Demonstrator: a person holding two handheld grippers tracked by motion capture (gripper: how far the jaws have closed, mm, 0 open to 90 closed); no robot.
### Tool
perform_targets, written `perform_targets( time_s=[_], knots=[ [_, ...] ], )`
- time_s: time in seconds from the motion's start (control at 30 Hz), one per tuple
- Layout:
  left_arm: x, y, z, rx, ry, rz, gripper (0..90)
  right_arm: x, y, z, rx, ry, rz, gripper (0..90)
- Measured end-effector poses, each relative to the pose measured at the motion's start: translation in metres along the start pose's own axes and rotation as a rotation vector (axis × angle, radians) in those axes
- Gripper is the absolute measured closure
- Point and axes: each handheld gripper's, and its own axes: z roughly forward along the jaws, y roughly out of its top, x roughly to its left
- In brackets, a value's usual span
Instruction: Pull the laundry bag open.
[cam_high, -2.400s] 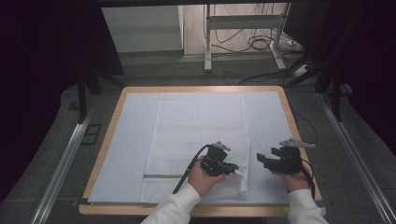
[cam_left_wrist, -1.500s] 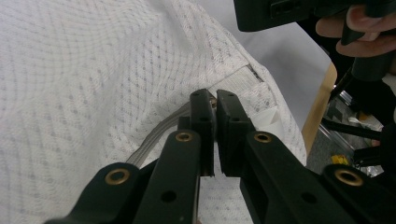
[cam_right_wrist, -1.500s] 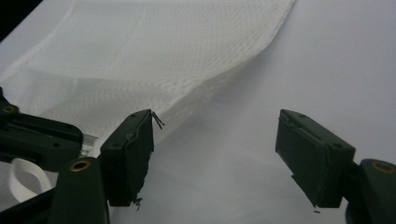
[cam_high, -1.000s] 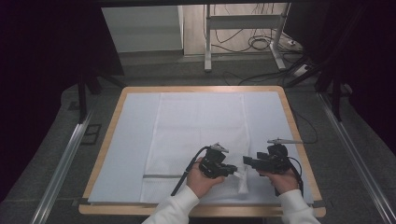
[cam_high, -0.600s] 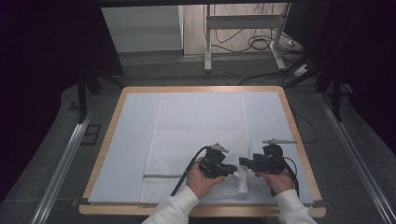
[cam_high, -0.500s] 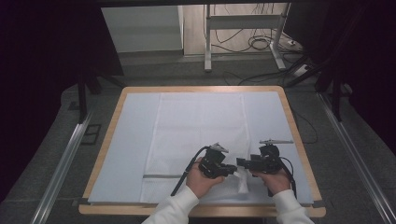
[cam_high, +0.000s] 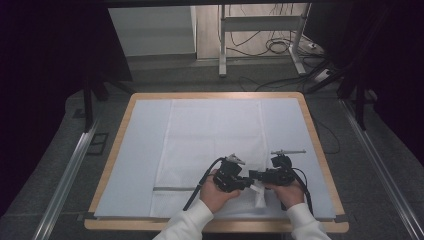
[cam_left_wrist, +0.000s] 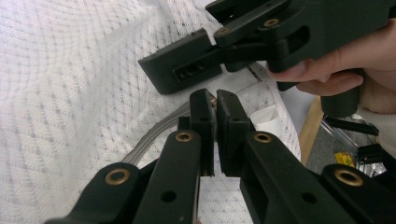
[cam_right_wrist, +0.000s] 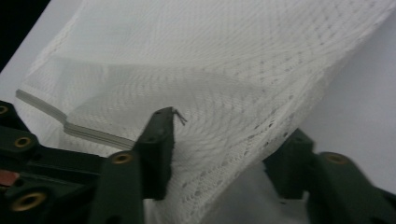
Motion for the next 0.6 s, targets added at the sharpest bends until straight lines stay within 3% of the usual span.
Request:
perform_targets(
  time_s=[0.2,0.3,0.6],
  knots=[
    [0.0001,-0.0002,0.0012,0.006,0.001,0.003,86.7,-0.0008,0.0007,0.0009,0.012,0.037,-0.019,79.4],
    [-0.0005,-0.0008,0.0022,0.006,0.007,0.007,86.7,-0.0016,0.0011,0.0,0.019,0.039,-0.048,86.8],
    [0.0034,-0.0024,0.0046,0.015,-0.004,-0.008,86.7,-0.0024,0.0017,-0.0021,0.02,0.053,-0.068,87.8]
  ],
)
